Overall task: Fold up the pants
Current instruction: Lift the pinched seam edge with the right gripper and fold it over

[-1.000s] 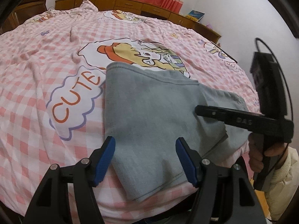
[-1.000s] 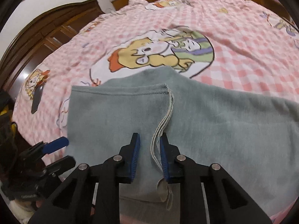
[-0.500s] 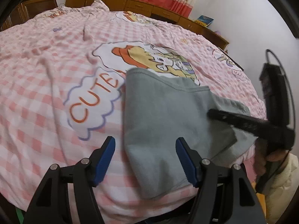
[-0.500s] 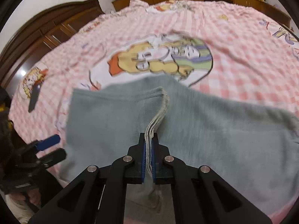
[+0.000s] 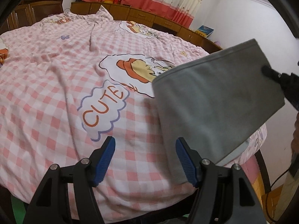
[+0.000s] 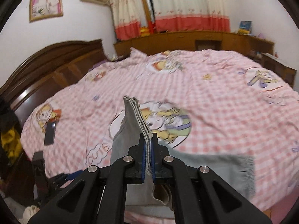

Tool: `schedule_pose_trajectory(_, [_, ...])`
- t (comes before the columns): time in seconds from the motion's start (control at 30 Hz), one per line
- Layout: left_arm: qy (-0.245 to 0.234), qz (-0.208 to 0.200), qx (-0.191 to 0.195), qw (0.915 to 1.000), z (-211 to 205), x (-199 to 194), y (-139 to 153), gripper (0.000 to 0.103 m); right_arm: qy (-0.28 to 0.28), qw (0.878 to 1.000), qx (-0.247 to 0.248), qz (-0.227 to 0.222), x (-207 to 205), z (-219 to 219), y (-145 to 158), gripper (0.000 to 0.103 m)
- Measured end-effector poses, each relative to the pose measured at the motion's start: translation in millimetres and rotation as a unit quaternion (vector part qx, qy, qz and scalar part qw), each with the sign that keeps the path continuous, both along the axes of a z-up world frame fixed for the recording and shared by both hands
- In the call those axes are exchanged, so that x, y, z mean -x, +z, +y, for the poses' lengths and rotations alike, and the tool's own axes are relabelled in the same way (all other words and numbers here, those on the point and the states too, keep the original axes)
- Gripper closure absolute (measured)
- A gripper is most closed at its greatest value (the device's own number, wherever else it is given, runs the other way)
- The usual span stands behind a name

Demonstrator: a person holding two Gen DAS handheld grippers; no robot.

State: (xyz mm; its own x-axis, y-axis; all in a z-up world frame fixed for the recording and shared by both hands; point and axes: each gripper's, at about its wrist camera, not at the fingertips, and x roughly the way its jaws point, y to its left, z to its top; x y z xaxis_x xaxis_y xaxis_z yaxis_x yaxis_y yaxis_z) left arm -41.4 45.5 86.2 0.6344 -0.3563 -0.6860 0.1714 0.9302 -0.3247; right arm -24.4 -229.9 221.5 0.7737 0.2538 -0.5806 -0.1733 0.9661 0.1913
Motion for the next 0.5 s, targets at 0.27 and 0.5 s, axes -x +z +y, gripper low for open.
schedule_pose_trajectory(0.27, [-0.021,-0.007,-0.01,0.9997,-17.0,7.2,5.6,0.032,-0.078,0.997,-0.003,-0.01,8.2,-54.3,18.5,0.098])
schedule_pose_trajectory(0.5, [-0.087,0.001,-0.017,0.996,-56.1,12.3,2.5,0.032,-0.115,0.993,-0.01,0.006,2.9,-88.3,17.7,0.098])
